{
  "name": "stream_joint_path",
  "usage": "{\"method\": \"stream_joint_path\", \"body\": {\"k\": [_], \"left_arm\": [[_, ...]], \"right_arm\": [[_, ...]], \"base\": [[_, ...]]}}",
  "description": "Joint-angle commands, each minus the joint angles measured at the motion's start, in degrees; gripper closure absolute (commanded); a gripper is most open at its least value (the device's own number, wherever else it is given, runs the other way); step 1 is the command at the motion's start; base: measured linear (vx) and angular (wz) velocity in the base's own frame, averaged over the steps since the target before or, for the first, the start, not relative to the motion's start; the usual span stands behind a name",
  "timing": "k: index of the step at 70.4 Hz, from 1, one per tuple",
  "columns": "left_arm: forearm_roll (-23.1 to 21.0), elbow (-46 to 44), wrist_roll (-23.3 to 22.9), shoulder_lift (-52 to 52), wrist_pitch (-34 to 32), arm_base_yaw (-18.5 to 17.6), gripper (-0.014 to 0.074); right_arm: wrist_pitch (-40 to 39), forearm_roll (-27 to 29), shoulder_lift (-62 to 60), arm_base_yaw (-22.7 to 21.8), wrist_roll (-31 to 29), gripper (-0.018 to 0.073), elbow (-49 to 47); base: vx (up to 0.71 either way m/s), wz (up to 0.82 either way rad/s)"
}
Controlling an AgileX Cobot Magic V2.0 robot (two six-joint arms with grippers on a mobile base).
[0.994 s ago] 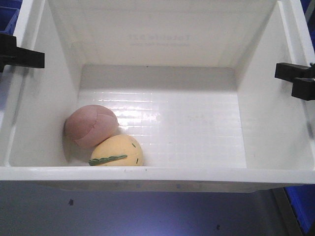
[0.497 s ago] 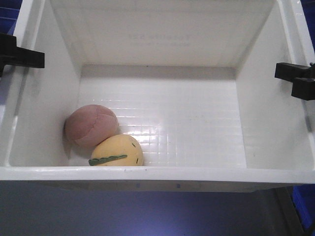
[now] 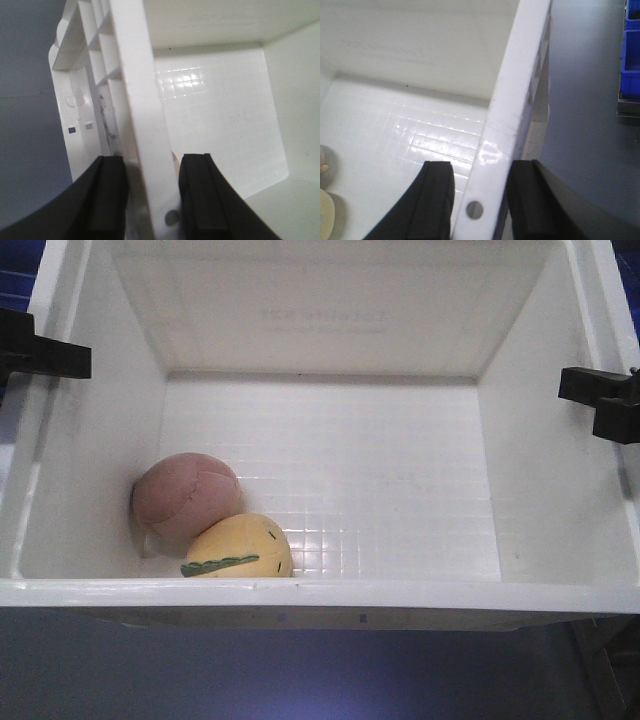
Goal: Place moving items into box and shelve
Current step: 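Keep holding the tote level as the base nears the blue-bin rack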
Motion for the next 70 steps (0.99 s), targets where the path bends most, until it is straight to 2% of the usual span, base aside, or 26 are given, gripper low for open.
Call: {"method": "stream_joint_path", "body": {"k": [1,31,70], "left_arm": [[-8.4,-2.7,1.3,-1.5,-6.3,-0.7,0.0602],[-8.4,-2.7,1.3,-1.5,-6.3,-0.7,0.0602],[-8.4,-2.7,1.3,-1.5,-6.3,-0.7,0.0602]], "right_arm": [[-5.9,5.5,-1.0,0.3,-1.4,0.0564,-2.5],[-6.0,5.5,-1.0,0.3,-1.4,0.0564,-2.5],[-5.8,5.5,-1.0,0.3,-1.4,0.0564,-2.5]], "base": [[0.30,0.18],[0.23,0.32],[0.10,0.37]]}}
